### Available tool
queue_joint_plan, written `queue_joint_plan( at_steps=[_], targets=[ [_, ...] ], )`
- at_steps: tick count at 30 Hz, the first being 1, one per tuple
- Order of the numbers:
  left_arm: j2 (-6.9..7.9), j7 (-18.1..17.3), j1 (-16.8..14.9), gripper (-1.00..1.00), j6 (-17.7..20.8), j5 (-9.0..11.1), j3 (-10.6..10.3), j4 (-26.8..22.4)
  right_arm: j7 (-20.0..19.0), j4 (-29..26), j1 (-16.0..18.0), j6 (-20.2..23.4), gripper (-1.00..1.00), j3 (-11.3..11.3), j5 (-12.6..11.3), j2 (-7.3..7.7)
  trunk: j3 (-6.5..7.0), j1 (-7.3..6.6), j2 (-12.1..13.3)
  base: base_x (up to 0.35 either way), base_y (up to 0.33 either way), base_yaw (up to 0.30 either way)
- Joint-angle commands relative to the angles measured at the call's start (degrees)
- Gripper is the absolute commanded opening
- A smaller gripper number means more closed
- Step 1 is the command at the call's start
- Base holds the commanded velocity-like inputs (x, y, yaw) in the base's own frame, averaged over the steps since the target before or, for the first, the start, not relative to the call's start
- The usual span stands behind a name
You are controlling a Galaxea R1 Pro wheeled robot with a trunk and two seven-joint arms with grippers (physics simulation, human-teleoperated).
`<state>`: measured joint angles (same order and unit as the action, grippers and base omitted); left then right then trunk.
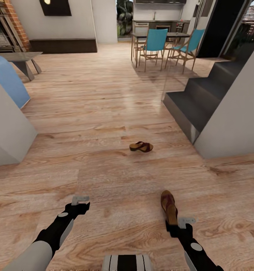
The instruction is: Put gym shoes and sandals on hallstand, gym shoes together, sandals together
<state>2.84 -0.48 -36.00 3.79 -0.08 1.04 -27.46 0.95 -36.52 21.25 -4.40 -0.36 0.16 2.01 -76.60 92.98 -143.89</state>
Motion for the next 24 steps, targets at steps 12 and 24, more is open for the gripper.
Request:
queue_joint_plan(
  at_steps=[12, 24],
  targets=[
    [-0.16, -0.1, -0.3, 1.0, 2.8, 0.0, 0.1, -10.3, 0.1, 0.0, 0.0, -0.2, 1.0, 0.0, 0.0, -0.07, -2.9, 0.19, -0.1, 0.0, 0.0, 0.0],
    [-0.28, -0.1, -0.3, 1.0, 8.4, 0.0, 0.1, -24.9, 0.1, 0.1, 0.0, -0.2, 1.0, 0.0, 0.0, -0.08, -3.21, 0.19, -0.1, 0.0, 0.0, 0.0]
  ],
)
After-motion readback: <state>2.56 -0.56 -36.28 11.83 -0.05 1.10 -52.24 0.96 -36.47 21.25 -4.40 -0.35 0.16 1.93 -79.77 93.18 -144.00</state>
